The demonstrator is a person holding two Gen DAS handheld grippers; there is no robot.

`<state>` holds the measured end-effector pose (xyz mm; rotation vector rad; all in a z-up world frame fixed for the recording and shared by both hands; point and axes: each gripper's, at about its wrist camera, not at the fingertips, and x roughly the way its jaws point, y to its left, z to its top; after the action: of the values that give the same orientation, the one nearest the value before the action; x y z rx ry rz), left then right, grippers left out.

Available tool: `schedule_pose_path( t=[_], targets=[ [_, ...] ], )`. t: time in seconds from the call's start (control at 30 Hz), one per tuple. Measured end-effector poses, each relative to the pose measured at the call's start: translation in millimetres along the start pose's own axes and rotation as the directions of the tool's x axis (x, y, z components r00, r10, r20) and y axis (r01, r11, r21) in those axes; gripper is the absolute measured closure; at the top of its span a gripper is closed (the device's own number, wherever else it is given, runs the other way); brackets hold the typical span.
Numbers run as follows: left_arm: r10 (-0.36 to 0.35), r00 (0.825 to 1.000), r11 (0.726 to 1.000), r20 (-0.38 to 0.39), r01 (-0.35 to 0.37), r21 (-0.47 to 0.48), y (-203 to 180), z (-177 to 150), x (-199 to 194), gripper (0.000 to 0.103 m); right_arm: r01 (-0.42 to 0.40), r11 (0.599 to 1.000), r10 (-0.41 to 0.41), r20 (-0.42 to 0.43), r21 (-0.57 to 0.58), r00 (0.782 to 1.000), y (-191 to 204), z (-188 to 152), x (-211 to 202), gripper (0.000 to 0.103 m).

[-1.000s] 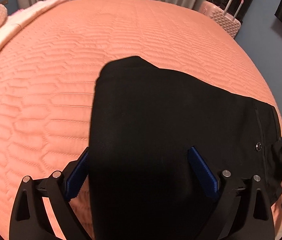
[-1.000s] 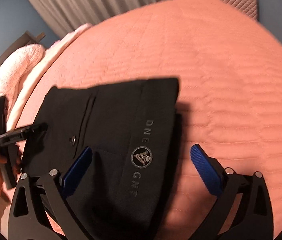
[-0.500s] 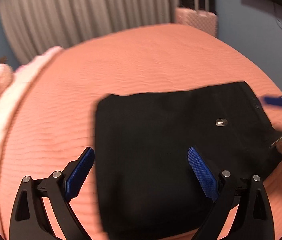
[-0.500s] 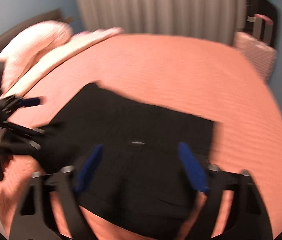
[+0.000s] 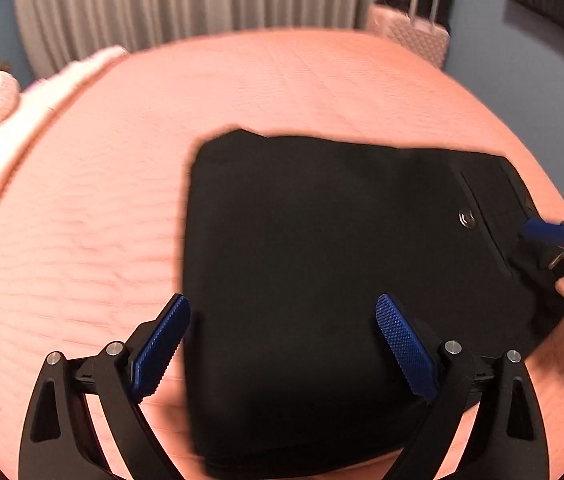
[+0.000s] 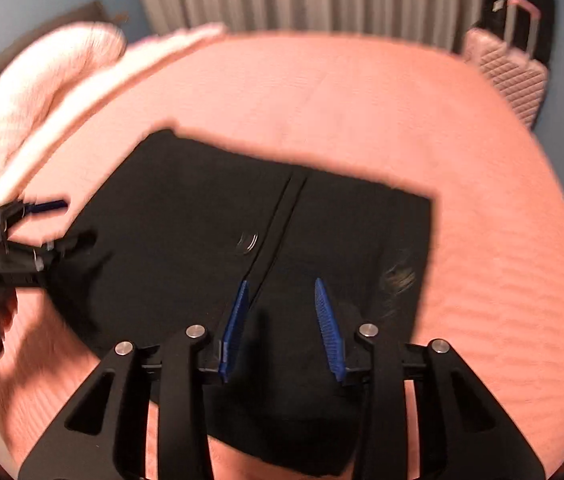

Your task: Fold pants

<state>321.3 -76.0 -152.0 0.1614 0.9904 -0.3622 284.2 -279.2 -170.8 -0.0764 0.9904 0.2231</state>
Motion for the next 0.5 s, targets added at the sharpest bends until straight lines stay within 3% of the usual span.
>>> schedule_pose_path(
  t=[0.03,0.1,0.17,0.23,0.3,0.33,0.37,0.43,0.5],
  targets=[
    [0.004,0.999,1.0,-0.039,-0.003,0.029,-3.2,-5.8,8.4,0.007,-0.013,1.0,0.014,0.034,-0.008,0.999,-4.4,-8.2,-3.1,0.07],
    [-0.013,1.0,0.999,0.0,0.013,0.051,1.5,-16.9,9.2,0.007,-0.048,0.998,0.045,0.045,0.051,0.998,-26.2,-23.5,-18.3,0.071],
    [0.03,0.999,0.999,-0.021,-0.03,0.012,23.0,-28.7,-3.3,0.008,-0.043,0.991,0.037,0.048,0.127,0.998,-49.9,-34.3,-40.2,0.071],
    [0.043,0.999,0.998,-0.001,-0.043,-0.037,46.1,-32.3,-17.7,0.01,-0.001,0.979,-0.01,0.054,0.203,0.999,-67.7,-36.3,-58.2,0.063],
    [-0.041,0.999,0.991,0.012,0.042,-0.123,74.8,-19.3,-23.2,0.009,-0.096,0.96,0.071,0.102,0.264,0.992,-90.5,-23.7,-64.7,0.059],
    [-0.111,0.994,0.98,0.002,0.11,-0.163,87.0,-9.9,-17.6,0.007,-0.14,0.945,0.11,0.114,0.295,0.987,-98.4,-18.9,-61.3,0.024],
    [-0.196,0.981,0.963,-0.017,0.189,-0.195,97.5,1.6,-5.6,0.007,-0.2,0.919,0.169,0.116,0.341,0.979,-109.4,-10.7,-49.1,0.005],
    [-0.272,0.962,0.927,-0.033,0.253,-0.276,114.5,15.7,18.3,0.007,-0.268,0.877,0.251,0.094,0.398,0.963,-118.0,2.9,-17.6,0.005],
    [-0.376,0.926,0.863,-0.044,0.333,-0.379,127.7,23.7,49.5,0.007,-0.273,0.861,0.271,0.067,0.429,0.96,-119.9,7.1,6.3,0.005]
  ],
)
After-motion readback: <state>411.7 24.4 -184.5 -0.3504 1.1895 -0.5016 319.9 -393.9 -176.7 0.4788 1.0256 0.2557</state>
